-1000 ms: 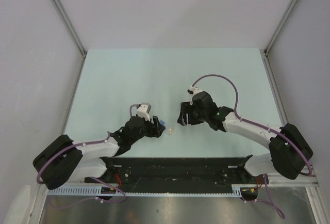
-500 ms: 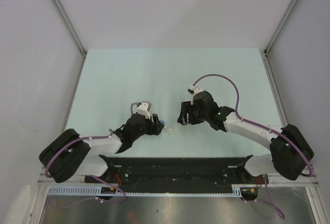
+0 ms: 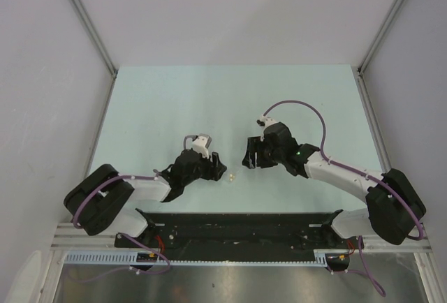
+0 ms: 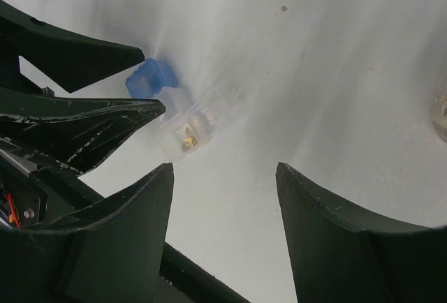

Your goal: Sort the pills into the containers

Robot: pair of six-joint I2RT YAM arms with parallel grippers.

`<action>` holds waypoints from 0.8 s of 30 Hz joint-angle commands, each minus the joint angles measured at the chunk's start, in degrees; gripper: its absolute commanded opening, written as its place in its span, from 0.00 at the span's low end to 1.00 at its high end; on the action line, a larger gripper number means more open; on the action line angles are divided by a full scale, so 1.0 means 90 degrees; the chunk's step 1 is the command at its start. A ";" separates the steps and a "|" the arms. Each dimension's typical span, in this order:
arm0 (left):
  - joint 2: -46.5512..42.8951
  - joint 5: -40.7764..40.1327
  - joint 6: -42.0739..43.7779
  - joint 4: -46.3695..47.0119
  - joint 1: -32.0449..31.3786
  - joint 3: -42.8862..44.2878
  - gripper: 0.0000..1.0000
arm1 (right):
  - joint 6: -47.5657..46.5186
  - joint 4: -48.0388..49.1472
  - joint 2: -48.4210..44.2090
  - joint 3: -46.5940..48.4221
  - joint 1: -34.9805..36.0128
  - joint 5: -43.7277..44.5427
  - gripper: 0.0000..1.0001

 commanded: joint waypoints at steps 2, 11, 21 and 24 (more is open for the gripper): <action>0.0282 0.0206 0.0218 0.0356 0.0048 0.0247 0.66 | -0.0109 0.0115 -0.0178 -0.0021 -0.0048 -0.0109 0.65; 0.0507 0.0264 0.0208 0.0434 0.0048 0.0198 0.61 | -0.0129 0.0124 -0.0149 -0.0031 -0.0087 -0.0168 0.64; 0.0235 0.0284 0.0169 0.0473 0.0048 -0.0075 0.63 | -0.0119 0.0134 -0.0149 -0.0021 -0.0106 -0.0227 0.63; 0.0107 0.0303 0.0169 0.0473 0.0048 -0.0153 0.66 | -0.0119 0.0105 -0.0139 -0.0031 -0.0106 -0.0227 0.63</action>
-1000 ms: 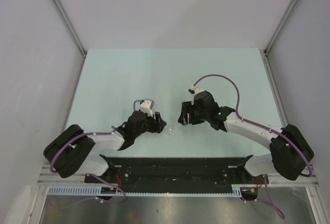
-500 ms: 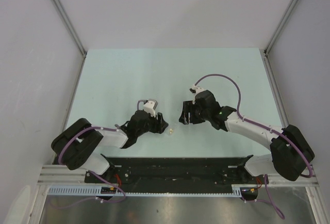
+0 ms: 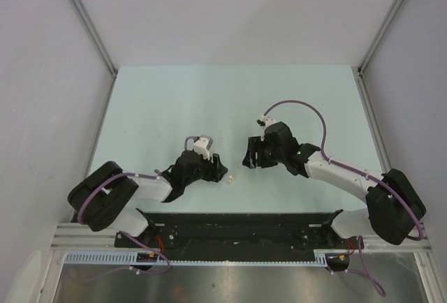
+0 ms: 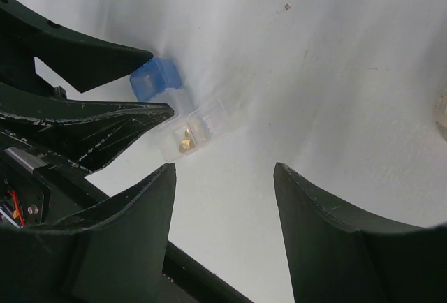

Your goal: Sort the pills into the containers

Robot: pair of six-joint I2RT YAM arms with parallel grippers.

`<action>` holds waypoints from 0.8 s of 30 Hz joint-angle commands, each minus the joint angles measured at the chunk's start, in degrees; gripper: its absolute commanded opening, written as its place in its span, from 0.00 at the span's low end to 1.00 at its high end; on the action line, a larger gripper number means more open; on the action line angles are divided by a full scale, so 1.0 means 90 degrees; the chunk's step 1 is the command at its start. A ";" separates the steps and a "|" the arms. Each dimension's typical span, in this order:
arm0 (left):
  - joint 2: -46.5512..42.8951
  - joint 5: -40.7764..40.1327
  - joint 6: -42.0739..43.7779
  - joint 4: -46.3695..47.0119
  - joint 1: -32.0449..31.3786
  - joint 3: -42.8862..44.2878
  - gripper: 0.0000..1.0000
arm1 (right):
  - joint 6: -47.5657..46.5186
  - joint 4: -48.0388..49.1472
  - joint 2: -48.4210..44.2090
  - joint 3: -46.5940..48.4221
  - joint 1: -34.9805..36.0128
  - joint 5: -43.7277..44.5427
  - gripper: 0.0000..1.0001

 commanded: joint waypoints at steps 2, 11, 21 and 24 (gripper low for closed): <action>-0.0313 0.0078 0.0116 0.0123 0.0043 -0.0176 0.67 | -0.0107 0.0105 -0.0117 -0.0014 -0.0024 -0.0071 0.63; -0.0460 0.0088 0.0116 0.0143 0.0043 -0.0303 0.68 | -0.0107 0.0086 -0.0127 -0.0024 -0.0033 -0.0091 0.63; -0.0499 0.0166 0.0116 0.0191 0.0053 -0.0381 0.62 | -0.0116 0.0076 -0.0107 -0.0024 -0.0014 -0.0110 0.63; -0.0499 0.0185 0.0087 0.0221 0.0053 -0.0429 0.62 | -0.0097 0.0085 -0.0059 -0.0024 -0.0014 -0.0149 0.63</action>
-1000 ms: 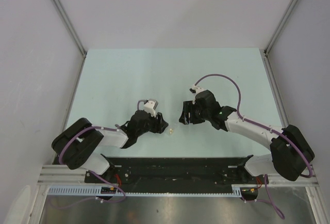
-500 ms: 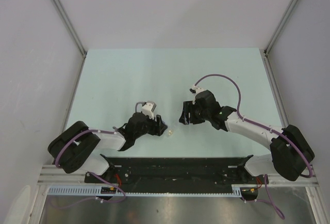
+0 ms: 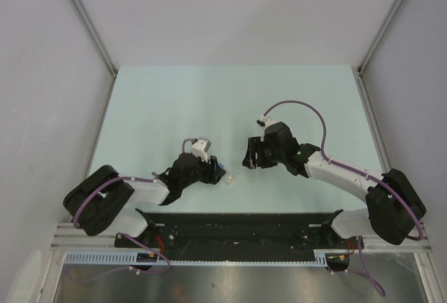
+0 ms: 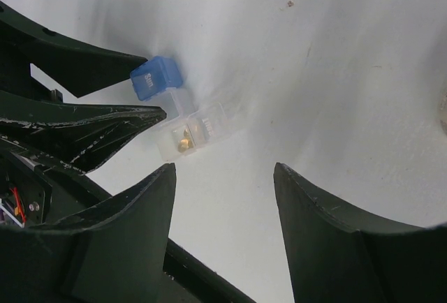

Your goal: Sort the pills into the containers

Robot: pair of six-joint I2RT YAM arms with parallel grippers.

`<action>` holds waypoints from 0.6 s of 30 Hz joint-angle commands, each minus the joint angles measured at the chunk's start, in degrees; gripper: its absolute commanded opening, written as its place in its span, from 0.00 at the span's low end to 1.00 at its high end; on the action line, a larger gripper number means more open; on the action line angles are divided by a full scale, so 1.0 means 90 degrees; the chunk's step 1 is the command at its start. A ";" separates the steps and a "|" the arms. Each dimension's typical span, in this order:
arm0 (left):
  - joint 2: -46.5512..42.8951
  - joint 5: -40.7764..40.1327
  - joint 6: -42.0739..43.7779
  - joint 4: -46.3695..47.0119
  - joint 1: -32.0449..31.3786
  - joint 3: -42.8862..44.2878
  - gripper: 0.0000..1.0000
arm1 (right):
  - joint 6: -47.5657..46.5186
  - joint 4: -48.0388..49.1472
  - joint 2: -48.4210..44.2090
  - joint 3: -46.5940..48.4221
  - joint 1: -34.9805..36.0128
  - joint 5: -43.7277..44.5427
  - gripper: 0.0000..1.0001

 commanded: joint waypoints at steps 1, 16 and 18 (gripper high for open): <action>-0.0161 0.0122 0.0087 0.0213 0.0053 -0.0131 0.61 | -0.0095 0.0088 -0.0049 -0.0004 -0.0014 -0.0101 0.63; -0.0201 0.0171 0.0048 0.0292 0.0053 -0.0317 0.57 | 0.0032 0.0156 0.0137 -0.0014 0.0005 -0.0383 0.57; -0.0191 0.0171 0.0038 0.0311 0.0053 -0.0336 0.57 | 0.0062 0.0214 0.0234 -0.0014 0.0005 -0.0472 0.50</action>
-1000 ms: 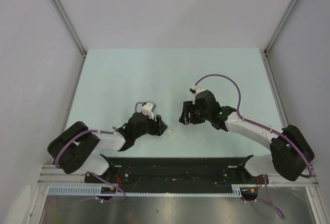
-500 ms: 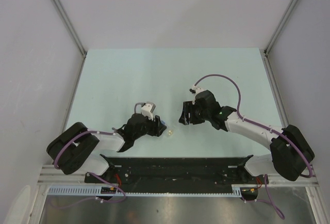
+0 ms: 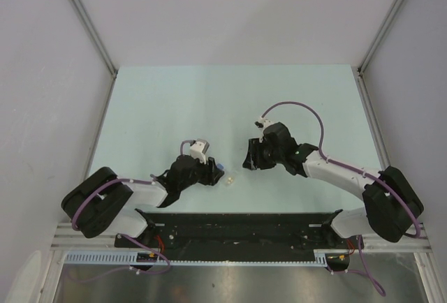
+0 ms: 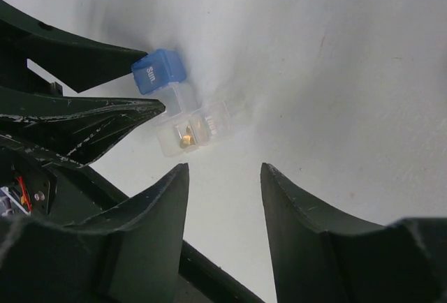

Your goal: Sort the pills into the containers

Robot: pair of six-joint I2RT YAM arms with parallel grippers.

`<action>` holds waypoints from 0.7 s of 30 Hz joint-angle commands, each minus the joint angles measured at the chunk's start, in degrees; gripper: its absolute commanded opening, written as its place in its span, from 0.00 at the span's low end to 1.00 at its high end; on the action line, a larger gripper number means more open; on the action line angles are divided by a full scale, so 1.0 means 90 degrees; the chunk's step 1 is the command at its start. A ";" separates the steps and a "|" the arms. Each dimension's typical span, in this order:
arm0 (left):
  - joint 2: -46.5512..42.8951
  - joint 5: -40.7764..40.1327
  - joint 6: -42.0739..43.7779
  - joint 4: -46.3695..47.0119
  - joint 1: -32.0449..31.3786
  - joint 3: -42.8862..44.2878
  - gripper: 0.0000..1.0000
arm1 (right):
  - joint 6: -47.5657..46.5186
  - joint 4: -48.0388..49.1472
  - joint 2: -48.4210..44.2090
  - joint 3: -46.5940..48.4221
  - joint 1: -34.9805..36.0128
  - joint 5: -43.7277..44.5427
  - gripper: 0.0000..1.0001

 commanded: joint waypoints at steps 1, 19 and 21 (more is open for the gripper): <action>-0.0057 0.0147 0.0043 0.0131 0.0045 -0.0125 0.56 | 0.0057 0.0227 0.0169 -0.0014 0.0005 -0.0287 0.48; -0.0028 0.0215 0.0013 0.0229 0.0045 -0.0203 0.54 | -0.0529 -0.0134 0.1574 0.0572 0.0171 0.0952 0.10; -0.0018 0.0234 0.0023 0.0229 0.0045 -0.0203 0.54 | -0.0568 -0.0096 0.1692 0.0630 0.0191 0.1021 0.09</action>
